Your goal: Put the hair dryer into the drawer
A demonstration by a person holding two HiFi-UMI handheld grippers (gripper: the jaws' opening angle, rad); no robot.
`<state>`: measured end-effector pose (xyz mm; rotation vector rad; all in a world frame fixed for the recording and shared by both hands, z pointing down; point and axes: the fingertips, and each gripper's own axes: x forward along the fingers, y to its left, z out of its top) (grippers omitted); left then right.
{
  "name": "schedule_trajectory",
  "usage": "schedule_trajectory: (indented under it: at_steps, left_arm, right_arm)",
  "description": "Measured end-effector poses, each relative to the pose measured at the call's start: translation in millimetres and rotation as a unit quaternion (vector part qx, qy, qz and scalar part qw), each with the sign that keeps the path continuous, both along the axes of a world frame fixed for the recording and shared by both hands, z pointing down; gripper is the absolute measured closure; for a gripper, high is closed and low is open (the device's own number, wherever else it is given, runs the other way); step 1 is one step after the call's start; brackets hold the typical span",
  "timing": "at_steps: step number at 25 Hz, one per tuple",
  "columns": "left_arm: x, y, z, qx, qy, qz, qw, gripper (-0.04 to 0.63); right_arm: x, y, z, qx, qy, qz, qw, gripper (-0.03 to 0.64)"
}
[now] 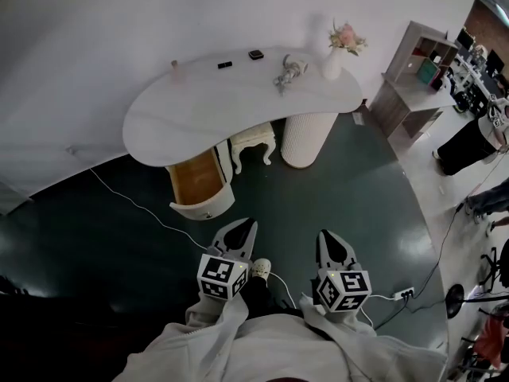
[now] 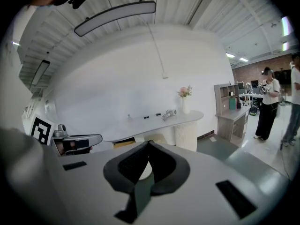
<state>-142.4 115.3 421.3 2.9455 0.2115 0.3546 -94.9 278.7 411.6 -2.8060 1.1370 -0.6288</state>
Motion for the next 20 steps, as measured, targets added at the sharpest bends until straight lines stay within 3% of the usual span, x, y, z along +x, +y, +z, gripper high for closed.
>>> schedule_trajectory:
  at_steps: [20]
  left_arm:
    - [90.4, -17.9, 6.1, 0.001, 0.006, 0.055, 0.9985, 0.569]
  right_arm:
    - [74.5, -36.2, 12.3, 0.008, -0.015, 0.026, 1.0, 0.566]
